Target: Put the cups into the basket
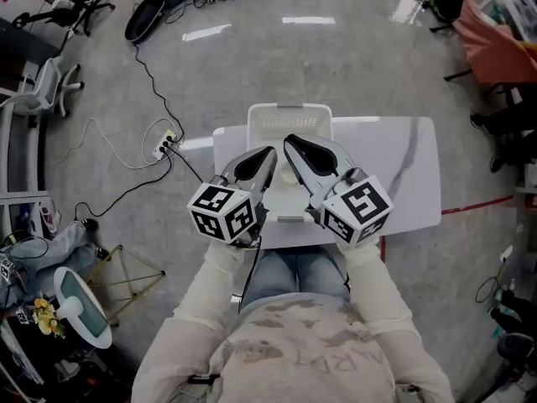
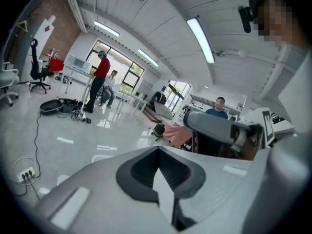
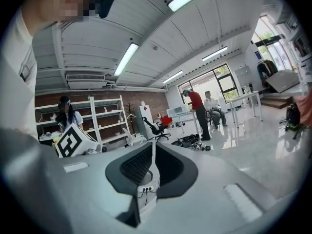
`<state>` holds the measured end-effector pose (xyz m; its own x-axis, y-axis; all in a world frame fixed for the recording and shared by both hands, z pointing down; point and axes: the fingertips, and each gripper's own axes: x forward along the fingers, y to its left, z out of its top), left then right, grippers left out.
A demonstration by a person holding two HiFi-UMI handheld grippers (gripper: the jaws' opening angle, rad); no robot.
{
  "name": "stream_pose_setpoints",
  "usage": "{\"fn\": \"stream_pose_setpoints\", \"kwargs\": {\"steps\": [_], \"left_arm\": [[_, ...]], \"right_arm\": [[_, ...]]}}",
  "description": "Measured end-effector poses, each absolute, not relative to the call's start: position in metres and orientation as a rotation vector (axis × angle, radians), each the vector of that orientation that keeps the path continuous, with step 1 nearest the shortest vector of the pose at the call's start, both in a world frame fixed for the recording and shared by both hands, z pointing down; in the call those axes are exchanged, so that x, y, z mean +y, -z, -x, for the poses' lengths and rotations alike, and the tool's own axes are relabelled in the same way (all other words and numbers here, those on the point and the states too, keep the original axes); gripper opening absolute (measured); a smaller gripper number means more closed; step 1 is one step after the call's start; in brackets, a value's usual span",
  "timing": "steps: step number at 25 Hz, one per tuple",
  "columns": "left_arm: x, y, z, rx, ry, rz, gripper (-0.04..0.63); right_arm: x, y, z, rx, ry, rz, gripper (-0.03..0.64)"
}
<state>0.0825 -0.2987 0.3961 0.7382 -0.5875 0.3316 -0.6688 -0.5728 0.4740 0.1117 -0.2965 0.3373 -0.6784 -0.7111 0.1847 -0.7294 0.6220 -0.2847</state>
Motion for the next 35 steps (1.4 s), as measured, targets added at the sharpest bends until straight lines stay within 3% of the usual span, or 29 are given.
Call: {"fn": "stream_pose_setpoints", "kwargs": {"steps": [11, 35], "left_arm": [[-0.270, -0.271, -0.084, -1.006, -0.002, -2.575, 0.002], [-0.226, -0.218, -0.044, -1.101, 0.077, -2.686, 0.002]], "right_arm": [[-0.260, -0.269, -0.112, -2.863, -0.383, -1.273, 0.025], [-0.225, -0.231, -0.076, -2.886, -0.301, -1.258, 0.025]]}}
